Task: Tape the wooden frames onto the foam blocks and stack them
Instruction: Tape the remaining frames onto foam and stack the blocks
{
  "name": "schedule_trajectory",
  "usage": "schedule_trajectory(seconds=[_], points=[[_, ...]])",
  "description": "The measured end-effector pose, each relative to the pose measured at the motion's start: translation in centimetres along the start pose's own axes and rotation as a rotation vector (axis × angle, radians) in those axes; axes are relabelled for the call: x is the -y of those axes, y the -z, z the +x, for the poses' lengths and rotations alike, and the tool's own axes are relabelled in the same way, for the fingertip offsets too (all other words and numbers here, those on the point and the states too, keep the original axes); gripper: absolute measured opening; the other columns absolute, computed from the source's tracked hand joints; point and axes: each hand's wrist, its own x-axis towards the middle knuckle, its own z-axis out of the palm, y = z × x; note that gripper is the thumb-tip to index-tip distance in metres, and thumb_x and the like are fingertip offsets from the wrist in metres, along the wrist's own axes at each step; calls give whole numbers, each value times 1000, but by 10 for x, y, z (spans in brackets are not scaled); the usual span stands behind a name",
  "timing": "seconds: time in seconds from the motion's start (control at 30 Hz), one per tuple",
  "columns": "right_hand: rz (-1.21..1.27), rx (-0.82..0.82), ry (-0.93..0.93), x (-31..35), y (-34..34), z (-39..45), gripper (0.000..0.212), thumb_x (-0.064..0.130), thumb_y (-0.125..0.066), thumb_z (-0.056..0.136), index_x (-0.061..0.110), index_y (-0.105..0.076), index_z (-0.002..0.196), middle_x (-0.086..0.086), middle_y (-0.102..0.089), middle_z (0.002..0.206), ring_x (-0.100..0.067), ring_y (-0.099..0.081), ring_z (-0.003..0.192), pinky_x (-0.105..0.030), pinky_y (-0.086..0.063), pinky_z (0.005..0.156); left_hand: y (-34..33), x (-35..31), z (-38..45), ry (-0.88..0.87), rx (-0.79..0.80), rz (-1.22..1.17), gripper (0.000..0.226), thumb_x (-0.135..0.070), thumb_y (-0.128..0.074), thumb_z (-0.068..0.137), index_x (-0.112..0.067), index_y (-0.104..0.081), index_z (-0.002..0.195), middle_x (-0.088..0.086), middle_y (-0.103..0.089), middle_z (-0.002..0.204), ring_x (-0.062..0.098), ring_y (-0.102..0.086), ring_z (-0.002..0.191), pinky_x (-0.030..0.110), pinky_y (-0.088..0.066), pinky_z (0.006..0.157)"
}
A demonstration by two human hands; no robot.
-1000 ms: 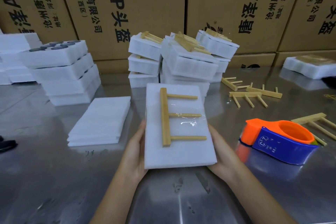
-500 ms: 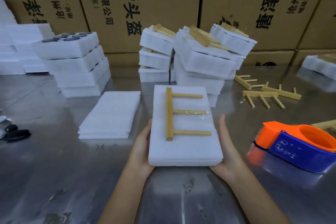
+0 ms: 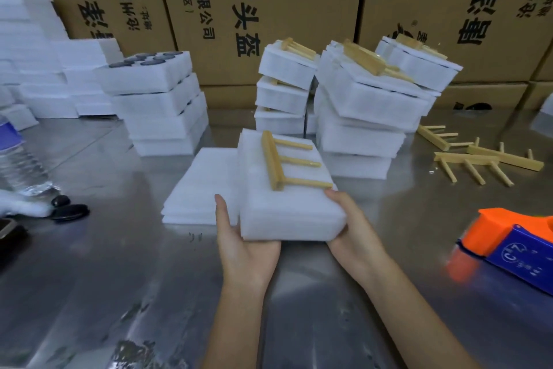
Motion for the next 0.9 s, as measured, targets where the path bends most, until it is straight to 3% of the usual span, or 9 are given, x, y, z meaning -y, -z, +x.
schedule_trajectory(seconds=[0.13,0.23,0.33,0.5,0.6,0.7,0.77,0.83,0.9], points=[[24,-64,-13,-1,-20,39,41,28,-57,95,9,-62,131,-13,-67,127,-27,-61,121,-45,-43,108,-7,2,12,-71,-42,265,78,-62,-68,79,-22,-51,144,6,-59,141,23,-57,129,44,-38,113],[81,-74,14,0,-19,58,45,29,-58,95,6,-58,134,-16,-65,129,-30,-58,124,-48,-40,111,-5,16,31,-67,-74,581,77,-43,-78,77,-20,-46,143,0,-64,136,18,-60,125,43,-41,111],[49,-71,42,-1,-14,68,47,39,-59,96,10,-60,133,-12,-67,128,-24,-62,121,-42,-45,107,-5,24,58,-141,-155,670,70,-24,-81,81,-15,-45,140,-2,-69,127,13,-64,118,41,-47,107],[22,62,88,2,1,82,54,41,-62,94,14,-52,140,-7,-63,134,-19,-59,125,-36,-47,104,-1,28,91,-281,-232,839,81,-38,-87,73,-28,-46,141,-13,-67,126,0,-63,114,30,-48,105],[-116,20,120,-2,2,90,49,31,-72,89,18,-57,133,1,-71,121,-16,-65,116,-31,-52,92,2,22,101,-290,-218,792,78,-38,-85,76,-26,-47,143,-8,-66,130,7,-62,119,35,-47,106],[-357,-187,180,-7,1,94,46,41,-77,83,25,-60,123,11,-76,97,-11,-72,93,-30,-59,76,3,20,107,-250,-223,800,71,-36,-81,81,-22,-49,142,-2,-68,128,12,-66,114,32,-54,96],[-589,-354,263,-11,3,96,36,50,-74,82,31,-62,110,9,-74,89,-9,-71,83,-35,-61,77,-1,19,110,-207,-328,910,63,-42,-81,79,-16,-57,132,0,-72,113,14,-72,98,24,-59,76],[-745,-478,360,-12,8,96,24,47,-71,85,29,-63,98,6,-69,83,-13,-68,78,-42,-59,78,-4,17,118,-147,-428,1072,48,-49,-81,76,-11,-67,102,0,-75,79,20,-75,72,26,-57,59],[-760,-487,396,-14,11,97,19,39,-70,88,23,-63,96,3,-66,78,-21,-66,74,-47,-57,77,-7,14,125,-118,-474,1253,52,-57,-76,78,-7,-64,73,3,-67,51,23,-70,51,26,-55,50]])
